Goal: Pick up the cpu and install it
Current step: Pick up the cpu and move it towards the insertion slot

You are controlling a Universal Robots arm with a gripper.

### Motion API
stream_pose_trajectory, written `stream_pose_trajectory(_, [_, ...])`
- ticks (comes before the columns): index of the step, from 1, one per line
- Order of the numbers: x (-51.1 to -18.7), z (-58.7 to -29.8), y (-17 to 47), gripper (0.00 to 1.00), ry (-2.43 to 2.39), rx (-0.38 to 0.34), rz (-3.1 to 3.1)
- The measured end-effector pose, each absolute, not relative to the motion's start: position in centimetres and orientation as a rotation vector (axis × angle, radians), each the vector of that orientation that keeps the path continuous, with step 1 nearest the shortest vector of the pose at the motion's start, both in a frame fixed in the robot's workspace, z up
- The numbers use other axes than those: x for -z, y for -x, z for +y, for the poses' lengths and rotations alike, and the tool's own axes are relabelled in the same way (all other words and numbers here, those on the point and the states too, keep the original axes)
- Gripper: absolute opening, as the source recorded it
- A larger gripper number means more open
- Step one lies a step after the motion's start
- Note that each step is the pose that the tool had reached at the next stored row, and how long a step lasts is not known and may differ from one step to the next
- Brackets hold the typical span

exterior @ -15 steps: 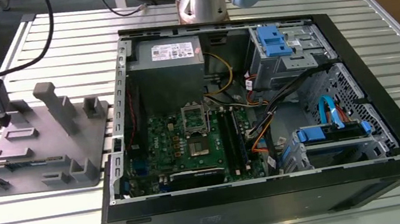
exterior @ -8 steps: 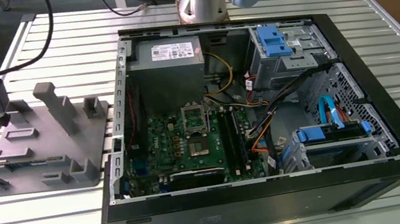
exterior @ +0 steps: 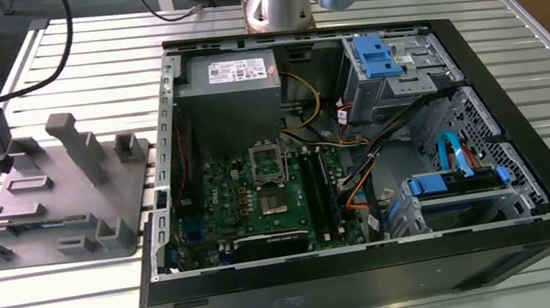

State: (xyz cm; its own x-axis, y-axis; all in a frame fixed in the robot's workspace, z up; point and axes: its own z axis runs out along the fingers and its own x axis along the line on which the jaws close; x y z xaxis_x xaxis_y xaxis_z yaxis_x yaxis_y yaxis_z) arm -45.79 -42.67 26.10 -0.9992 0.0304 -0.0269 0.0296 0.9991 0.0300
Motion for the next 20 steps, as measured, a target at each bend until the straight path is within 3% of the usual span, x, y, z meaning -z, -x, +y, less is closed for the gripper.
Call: stream_pose_trajectory(20, [-26.57, -42.67, 45.79, 0.47, -0.047, -0.046, 3.114])
